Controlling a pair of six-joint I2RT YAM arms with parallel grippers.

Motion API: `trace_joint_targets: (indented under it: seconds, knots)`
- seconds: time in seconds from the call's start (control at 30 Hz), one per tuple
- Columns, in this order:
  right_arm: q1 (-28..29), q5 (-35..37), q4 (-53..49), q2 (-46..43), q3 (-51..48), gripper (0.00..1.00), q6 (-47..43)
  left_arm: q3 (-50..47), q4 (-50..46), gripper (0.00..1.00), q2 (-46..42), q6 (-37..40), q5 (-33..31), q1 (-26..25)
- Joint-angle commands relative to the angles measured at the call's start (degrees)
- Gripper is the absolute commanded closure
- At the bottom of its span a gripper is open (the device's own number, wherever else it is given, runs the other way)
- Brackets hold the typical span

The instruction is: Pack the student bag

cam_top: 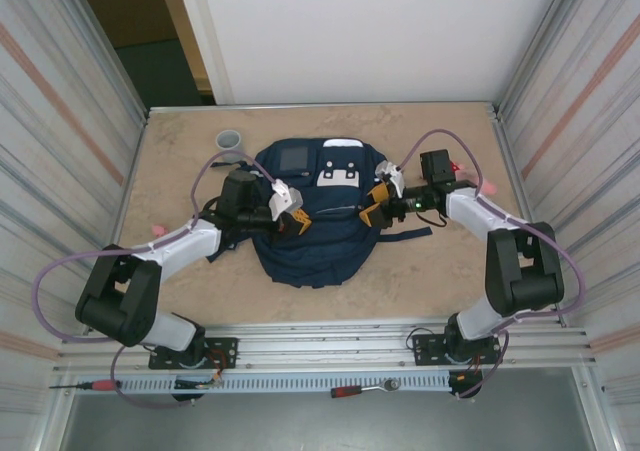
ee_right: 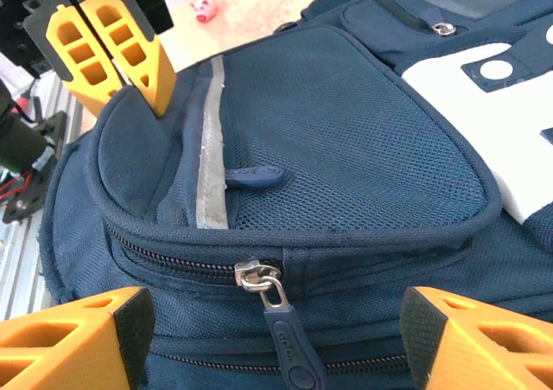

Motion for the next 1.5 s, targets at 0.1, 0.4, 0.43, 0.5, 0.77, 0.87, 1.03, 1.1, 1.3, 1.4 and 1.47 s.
trace_joint_targets:
  seconds: [0.1,0.4,0.43,0.5,0.77,0.87,1.03,1.1,1.3,1.4,1.47]
  knots:
    - [0.8,-1.4,-13.1,3.5,6.1,0.3,-7.3,1.8,2.5,1.0,-2.1,1.8,1.3,0.8]
    - [1.6,-3.2,-20.8,5.2,9.1,0.6,-11.1,1.9,2.6,1.0,-3.0,1.8,0.6,0.8]
    - [1.6,-3.4,-20.8,5.1,9.0,0.63,-11.2,1.8,2.5,1.0,-3.0,1.8,0.6,0.8]
    - [1.6,-3.7,-20.4,5.1,9.1,0.64,-11.0,1.8,2.4,1.0,-3.1,1.7,0.6,0.8]
    - [1.5,-3.3,-18.9,7.3,10.9,0.82,-8.3,1.6,3.8,1.0,-2.9,0.9,-0.1,0.8]
    - [1.5,-2.7,-18.3,6.0,10.2,0.99,-7.2,1.6,3.7,1.0,-3.4,0.1,-3.8,0.6]
    - [3.2,1.9,-15.7,0.8,7.5,1.0,-3.0,1.9,2.6,1.0,-3.8,-1.7,-9.7,0.1]
    - [5.0,4.4,-15.3,-1.4,6.7,1.0,-1.5,2.1,2.6,1.0,-3.9,-2.2,-11.6,-0.3]
    - [13.6,14.8,-13.1,-6.2,5.2,1.0,8.2,5.7,-2.6,1.0,-3.4,0.4,-16.9,-4.5]
    - [17.6,16.1,-10.7,-8.1,5.0,1.0,14.3,7.4,-4.1,1.0,-2.6,0.9,-18.7,-5.8]
    - [20.6,17.5,-7.8,-9.2,4.4,1.0,18.4,8.5,-4.2,1.0,-2.2,0.6,-19.3,-6.6]
